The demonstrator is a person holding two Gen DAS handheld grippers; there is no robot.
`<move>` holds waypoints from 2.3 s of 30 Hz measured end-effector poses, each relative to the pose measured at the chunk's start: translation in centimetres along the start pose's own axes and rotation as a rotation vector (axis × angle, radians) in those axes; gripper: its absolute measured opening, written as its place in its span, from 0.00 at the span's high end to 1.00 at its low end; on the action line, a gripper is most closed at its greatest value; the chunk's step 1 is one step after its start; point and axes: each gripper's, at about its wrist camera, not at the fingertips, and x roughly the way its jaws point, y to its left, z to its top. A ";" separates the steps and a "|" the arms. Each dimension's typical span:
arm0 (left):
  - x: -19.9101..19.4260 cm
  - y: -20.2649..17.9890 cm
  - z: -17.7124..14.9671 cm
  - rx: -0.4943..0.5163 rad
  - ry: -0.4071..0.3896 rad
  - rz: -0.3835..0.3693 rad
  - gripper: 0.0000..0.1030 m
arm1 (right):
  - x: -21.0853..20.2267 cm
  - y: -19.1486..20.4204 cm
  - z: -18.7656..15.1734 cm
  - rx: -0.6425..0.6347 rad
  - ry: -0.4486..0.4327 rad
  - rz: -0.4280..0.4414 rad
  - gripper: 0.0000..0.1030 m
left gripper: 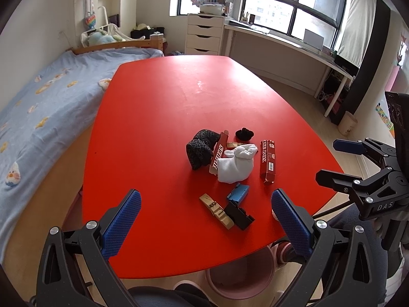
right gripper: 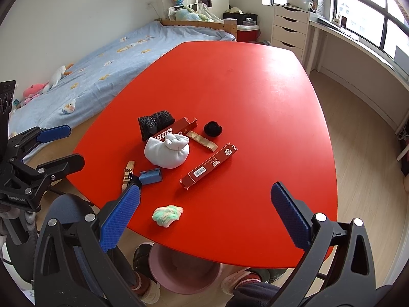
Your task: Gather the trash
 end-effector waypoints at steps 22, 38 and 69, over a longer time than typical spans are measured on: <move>3.8 -1.6 -1.6 0.030 0.158 -0.034 0.05 | 4.7 -1.7 2.8 0.045 0.103 -0.030 0.03; 6.3 -3.3 -2.0 -0.035 0.176 -0.037 0.32 | 9.6 -2.0 3.0 0.063 0.165 -0.088 0.03; 6.3 -2.1 -2.5 -0.058 0.200 -0.039 0.81 | 10.2 -2.2 2.3 0.032 0.184 -0.105 0.58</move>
